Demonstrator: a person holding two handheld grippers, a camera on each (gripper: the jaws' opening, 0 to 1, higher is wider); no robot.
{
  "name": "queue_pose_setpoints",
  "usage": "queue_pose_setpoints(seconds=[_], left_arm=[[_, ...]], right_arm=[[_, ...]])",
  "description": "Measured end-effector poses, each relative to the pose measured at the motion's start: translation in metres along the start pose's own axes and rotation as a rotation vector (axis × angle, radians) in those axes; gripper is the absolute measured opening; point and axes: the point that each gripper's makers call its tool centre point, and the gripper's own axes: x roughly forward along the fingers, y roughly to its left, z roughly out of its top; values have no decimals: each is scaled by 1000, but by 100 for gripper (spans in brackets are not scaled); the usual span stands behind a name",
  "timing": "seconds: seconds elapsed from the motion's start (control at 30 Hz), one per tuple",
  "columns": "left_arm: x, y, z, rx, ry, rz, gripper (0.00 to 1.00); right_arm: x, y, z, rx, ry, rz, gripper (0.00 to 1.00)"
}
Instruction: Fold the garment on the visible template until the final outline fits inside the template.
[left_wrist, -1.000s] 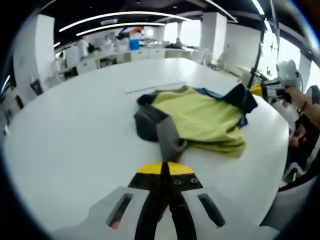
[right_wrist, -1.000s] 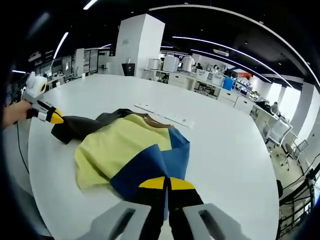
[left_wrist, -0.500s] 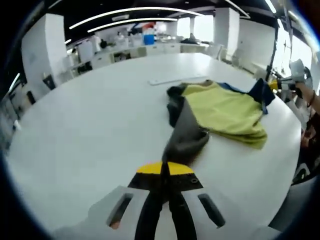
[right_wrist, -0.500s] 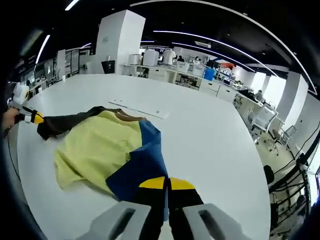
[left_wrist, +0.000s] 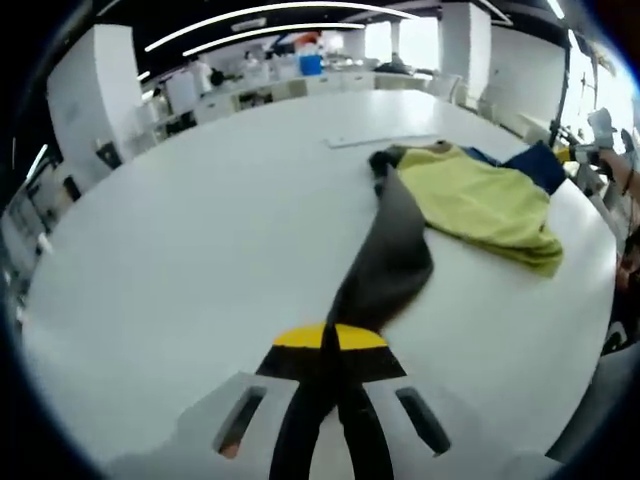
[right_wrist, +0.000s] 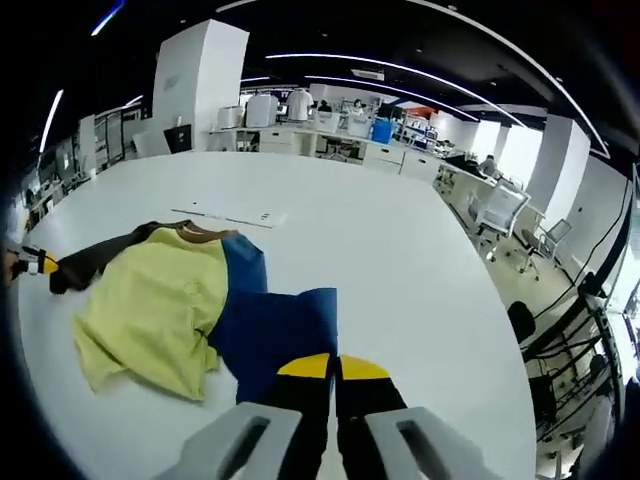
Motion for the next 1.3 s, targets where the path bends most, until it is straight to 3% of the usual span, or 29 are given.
queue_pose_setpoints(seconds=[0.27, 0.63, 0.93, 1.3], left_arm=[[12, 27, 6, -8, 5, 42, 0], [21, 48, 8, -90, 9, 71, 0], [20, 85, 7, -64, 49, 158, 0], [32, 109, 8, -13, 114, 181, 0]], right_arm=[[9, -27, -8, 7, 53, -60, 0], [22, -47, -28, -16, 133, -103, 0], [27, -54, -34, -27, 163, -114, 0], [29, -57, -40, -3, 186, -101, 0]])
